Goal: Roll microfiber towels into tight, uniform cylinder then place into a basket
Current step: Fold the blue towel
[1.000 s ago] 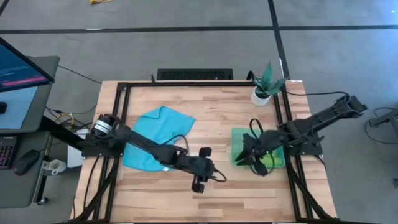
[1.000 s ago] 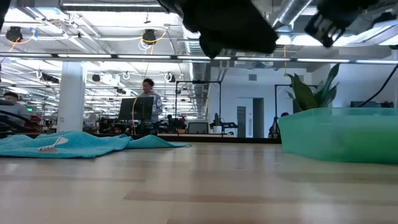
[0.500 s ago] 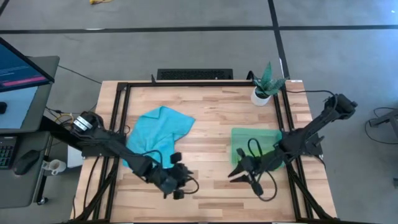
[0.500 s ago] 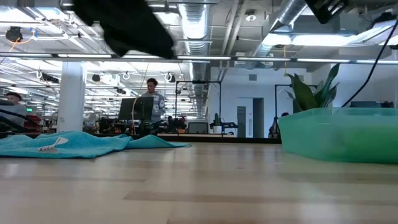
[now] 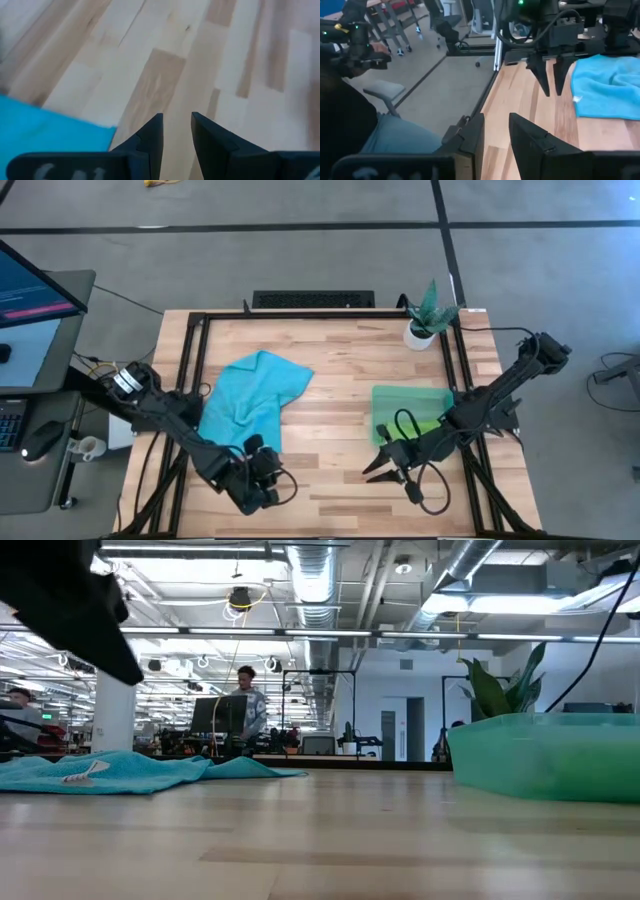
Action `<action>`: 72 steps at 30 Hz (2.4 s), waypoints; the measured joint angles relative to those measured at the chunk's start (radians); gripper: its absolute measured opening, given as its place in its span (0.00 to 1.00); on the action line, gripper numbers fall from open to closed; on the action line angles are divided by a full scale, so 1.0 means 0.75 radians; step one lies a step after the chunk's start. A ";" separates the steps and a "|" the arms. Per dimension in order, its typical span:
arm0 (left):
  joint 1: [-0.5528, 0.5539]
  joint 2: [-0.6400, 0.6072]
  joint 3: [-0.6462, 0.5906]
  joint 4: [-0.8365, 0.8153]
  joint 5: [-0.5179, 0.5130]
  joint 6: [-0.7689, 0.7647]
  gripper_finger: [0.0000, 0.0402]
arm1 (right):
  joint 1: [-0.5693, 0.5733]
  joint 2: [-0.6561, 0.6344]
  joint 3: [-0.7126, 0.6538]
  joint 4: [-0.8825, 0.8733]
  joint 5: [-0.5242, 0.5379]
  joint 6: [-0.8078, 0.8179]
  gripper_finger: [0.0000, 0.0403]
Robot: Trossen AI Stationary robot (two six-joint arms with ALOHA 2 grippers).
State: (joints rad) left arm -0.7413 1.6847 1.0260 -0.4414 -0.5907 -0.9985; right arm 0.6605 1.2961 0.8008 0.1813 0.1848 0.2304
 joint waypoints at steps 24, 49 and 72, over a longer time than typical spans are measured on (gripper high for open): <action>0.011 0.003 -0.107 -0.253 -0.172 -0.454 0.23 | -0.011 0.000 0.000 -0.003 -0.001 -0.004 0.28; 0.102 0.003 -0.316 0.169 -0.165 -0.476 0.23 | -0.011 0.000 0.000 -0.023 -0.001 -0.003 0.28; 0.110 0.271 -0.312 0.434 -0.289 -0.567 0.23 | -0.020 0.000 0.000 -0.036 -0.002 -0.005 0.28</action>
State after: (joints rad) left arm -0.6586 1.8880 0.7923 -0.1159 -0.8071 -1.4235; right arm 0.6455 1.2961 0.8009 0.1541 0.1837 0.2268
